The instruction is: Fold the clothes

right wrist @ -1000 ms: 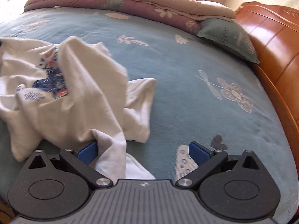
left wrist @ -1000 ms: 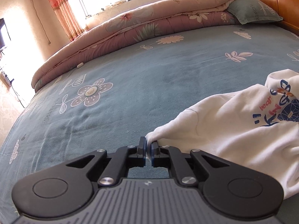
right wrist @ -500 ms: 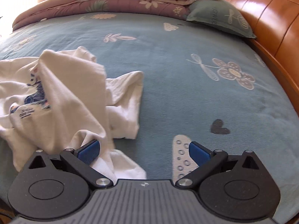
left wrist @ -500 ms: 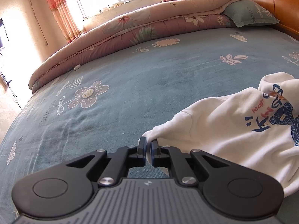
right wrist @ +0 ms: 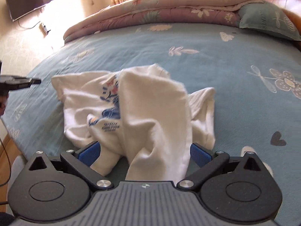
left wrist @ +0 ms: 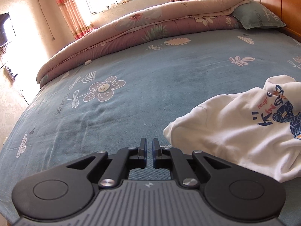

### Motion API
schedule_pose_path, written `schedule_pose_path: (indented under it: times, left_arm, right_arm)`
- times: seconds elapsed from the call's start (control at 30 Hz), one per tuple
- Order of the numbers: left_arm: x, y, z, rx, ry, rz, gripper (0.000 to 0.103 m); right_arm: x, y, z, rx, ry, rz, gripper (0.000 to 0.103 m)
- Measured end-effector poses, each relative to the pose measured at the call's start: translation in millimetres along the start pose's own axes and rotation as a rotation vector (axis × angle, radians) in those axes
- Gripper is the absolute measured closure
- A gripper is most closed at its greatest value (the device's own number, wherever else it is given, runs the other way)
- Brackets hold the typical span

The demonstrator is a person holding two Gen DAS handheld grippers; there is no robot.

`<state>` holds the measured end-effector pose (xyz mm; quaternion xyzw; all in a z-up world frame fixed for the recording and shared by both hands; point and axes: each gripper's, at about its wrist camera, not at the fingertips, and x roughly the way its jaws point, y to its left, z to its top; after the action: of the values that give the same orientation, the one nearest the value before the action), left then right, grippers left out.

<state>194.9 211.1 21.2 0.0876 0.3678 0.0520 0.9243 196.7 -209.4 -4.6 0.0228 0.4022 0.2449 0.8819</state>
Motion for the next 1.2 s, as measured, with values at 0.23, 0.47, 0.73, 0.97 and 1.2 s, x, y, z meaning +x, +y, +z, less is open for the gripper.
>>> schedule_pose_path:
  times: [0.23,0.47,0.73,0.97,1.2]
  left_arm:
    - [2,-49,22,-0.019,-0.026,-0.271,0.084]
    - [4,-113,43,0.102,-0.035,-0.401,0.077]
    - [-3,-205,70,0.173,-0.125,-0.701,0.072]
    - [46,-245,43,0.27,0.074,-0.643,0.07]
    - [60,-164,7,0.058,0.166,-0.646,0.068]
  right_arm:
    - [51,-31,25,0.145,0.022,0.151,0.0]
    - [74,36,-13,0.033,0.142,0.329,0.0]
    - [65,55,-44,-0.05,0.167,0.263,0.0]
    - [53,44,-47,-0.062,0.173,0.196,0.0]
    - [7,-14,-21,-0.066,0.017,-0.024,0.0]
